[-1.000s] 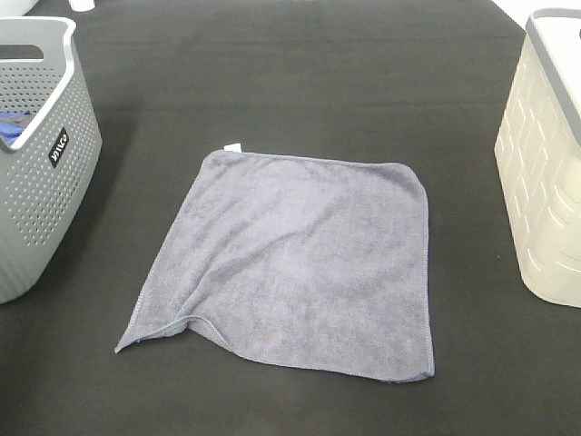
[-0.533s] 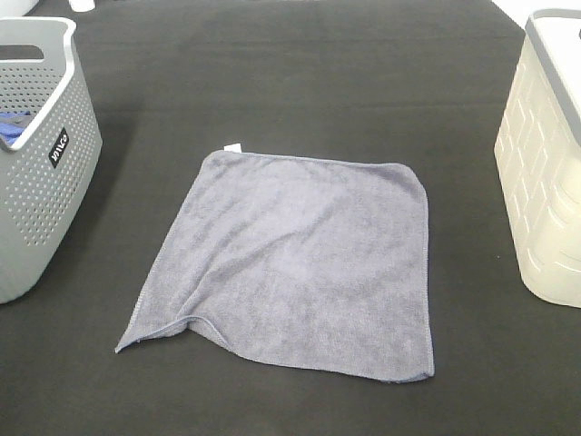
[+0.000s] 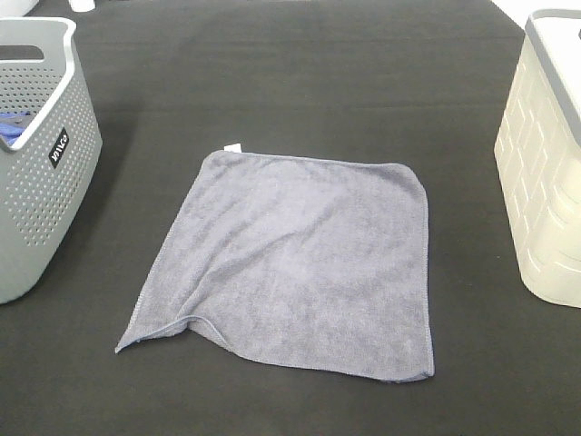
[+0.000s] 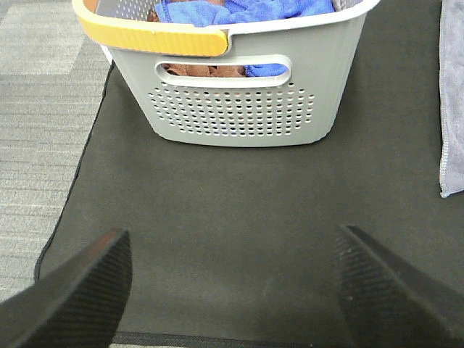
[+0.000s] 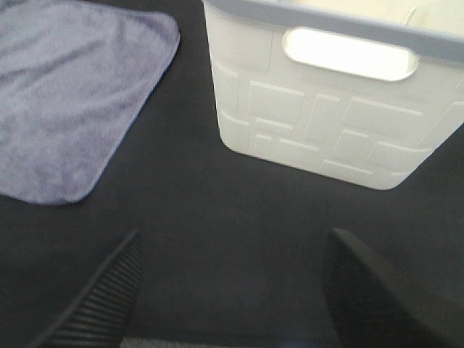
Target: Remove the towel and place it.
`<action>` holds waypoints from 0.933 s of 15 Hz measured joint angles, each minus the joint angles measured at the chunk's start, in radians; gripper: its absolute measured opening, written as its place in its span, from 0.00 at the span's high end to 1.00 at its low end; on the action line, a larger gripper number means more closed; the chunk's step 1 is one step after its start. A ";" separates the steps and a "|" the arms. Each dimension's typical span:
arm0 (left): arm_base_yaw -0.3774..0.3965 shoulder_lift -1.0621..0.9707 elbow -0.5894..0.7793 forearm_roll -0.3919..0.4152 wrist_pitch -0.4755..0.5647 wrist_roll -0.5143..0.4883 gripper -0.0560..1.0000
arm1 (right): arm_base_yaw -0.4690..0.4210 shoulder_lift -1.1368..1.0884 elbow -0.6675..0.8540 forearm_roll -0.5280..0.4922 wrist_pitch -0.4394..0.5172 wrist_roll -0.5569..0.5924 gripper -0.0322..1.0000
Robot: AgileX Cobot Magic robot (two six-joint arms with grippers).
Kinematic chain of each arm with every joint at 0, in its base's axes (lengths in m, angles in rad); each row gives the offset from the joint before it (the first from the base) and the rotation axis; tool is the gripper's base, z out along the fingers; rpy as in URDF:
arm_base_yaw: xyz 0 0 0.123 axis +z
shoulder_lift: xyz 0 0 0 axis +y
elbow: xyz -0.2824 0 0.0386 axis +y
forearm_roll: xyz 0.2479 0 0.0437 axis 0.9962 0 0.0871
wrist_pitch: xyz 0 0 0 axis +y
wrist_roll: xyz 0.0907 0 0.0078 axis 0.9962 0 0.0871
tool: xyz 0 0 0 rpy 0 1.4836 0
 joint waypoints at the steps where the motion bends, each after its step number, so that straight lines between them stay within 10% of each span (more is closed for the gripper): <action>1: 0.000 -0.038 0.017 -0.014 0.000 0.000 0.28 | 0.000 0.000 0.029 0.000 0.000 -0.004 0.35; 14: 0.000 -0.107 0.097 -0.123 -0.132 -0.001 0.28 | 0.000 0.000 0.095 0.008 -0.108 -0.012 0.35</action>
